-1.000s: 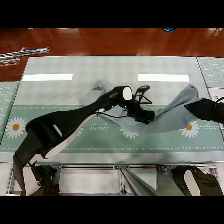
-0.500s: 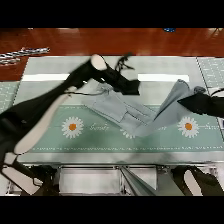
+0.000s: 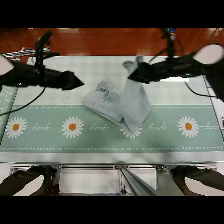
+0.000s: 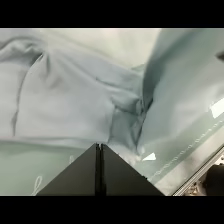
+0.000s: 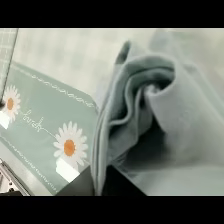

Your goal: Fold the shirts.

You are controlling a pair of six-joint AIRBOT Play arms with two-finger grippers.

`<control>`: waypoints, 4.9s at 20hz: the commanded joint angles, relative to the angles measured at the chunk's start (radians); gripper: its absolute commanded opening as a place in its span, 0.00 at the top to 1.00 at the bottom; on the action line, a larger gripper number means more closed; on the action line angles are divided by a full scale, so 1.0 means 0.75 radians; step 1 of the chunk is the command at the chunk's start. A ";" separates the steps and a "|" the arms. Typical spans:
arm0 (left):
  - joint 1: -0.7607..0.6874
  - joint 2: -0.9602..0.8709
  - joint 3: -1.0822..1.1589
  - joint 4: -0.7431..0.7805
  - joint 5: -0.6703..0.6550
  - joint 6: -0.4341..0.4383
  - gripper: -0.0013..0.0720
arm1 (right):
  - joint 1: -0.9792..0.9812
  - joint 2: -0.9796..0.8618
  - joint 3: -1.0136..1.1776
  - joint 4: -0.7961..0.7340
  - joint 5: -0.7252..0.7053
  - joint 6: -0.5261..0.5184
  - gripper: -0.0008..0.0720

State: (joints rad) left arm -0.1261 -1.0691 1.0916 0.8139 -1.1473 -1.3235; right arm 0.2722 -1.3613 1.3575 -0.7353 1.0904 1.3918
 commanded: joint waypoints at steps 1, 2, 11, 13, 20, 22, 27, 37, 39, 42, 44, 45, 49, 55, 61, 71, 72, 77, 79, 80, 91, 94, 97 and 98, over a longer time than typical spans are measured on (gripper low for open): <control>0.102 0.213 -0.238 0.027 0.016 0.009 0.96 | 0.185 -0.343 0.266 0.007 -0.056 0.044 0.96; 0.101 0.231 -0.269 0.025 0.016 0.009 0.96 | 0.209 -0.408 0.313 0.007 -0.057 0.060 0.96; 0.093 0.205 -0.469 0.023 0.124 0.010 0.96 | 0.262 -0.636 0.427 -0.003 -0.141 0.137 0.43; 0.096 0.198 -0.474 0.039 0.124 0.010 0.96 | 0.167 -0.571 0.427 -0.003 -0.043 0.155 0.43; 0.096 0.199 -0.473 0.069 0.124 0.009 0.96 | -0.307 0.076 0.267 -0.650 0.466 0.222 0.43; 0.096 0.198 -0.473 0.069 0.124 0.009 0.96 | -0.409 0.351 -0.038 -0.807 0.332 0.308 0.43; 0.095 0.197 -0.492 0.068 0.124 0.004 0.96 | -0.482 0.826 -0.952 -0.647 -0.179 0.579 0.43; 0.095 0.180 -0.506 0.068 0.124 0.004 0.96 | -0.164 0.213 -1.166 0.293 -0.525 0.081 0.43; 0.095 0.180 -0.506 0.068 0.124 0.004 0.96 | -0.100 0.071 -1.070 0.349 -0.505 0.043 0.43; 0.093 0.179 -0.506 0.068 0.124 0.004 0.96 | -0.005 -0.087 -0.922 0.443 -0.475 -0.019 0.44; 0.093 0.176 -0.506 0.068 0.133 0.004 0.96 | 0.054 -0.159 -0.792 0.458 -0.438 -0.056 0.77; 0.093 0.172 -0.506 0.068 0.138 0.004 0.96 | 0.080 -0.179 -0.714 0.457 -0.424 -0.126 0.96; 0.093 0.136 -0.507 0.067 0.150 0.004 0.96 | 0.087 -0.201 -0.310 0.255 -0.334 -0.053 0.96; 0.093 0.085 -0.507 0.067 0.149 0.004 0.96 | -0.099 -0.200 0.365 -0.150 0.016 0.198 0.96; 0.093 0.086 -0.507 0.067 0.106 0.004 0.96 | -0.511 -0.129 0.628 -0.219 0.317 0.344 0.96; 0.093 0.086 -0.507 0.067 0.098 0.005 0.96 | -1.315 0.109 0.630 -0.225 0.786 0.364 0.96; 0.093 0.086 -0.507 0.067 0.098 0.005 0.96 | -1.372 0.136 0.621 -0.233 0.828 0.364 0.96; 0.093 0.086 -0.507 0.067 0.099 0.005 0.96 | -1.618 0.309 0.387 -0.399 0.981 0.312 0.96; 0.093 0.085 -0.507 0.067 0.100 0.010 0.96 | -1.747 0.404 0.190 -0.446 0.981 0.313 0.96; 0.093 0.086 -0.507 0.067 0.105 0.009 0.96 | -1.799 0.448 0.101 -0.514 0.983 0.314 0.96; 0.093 0.074 -0.507 0.067 0.247 0.019 0.96 | -1.914 0.689 -0.539 -1.506 0.957 0.466 0.42; 0.095 0.038 -0.496 0.067 0.390 0.018 0.96 | -1.914 0.688 -0.520 -1.447 0.828 0.466 0.42; 0.141 -0.001 -0.299 0.061 0.414 0.015 0.96 | -1.914 0.679 -0.381 -1.005 0.528 0.442 0.44; 0.163 -0.013 -0.172 0.061 0.401 0.015 0.96 | -1.910 0.658 -0.313 -0.776 0.419 0.440 0.49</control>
State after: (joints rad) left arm -0.0322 -1.0550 0.8215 0.8639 -0.8806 -1.3121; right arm -1.1629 -0.8536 1.0428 -1.6455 1.6226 1.7275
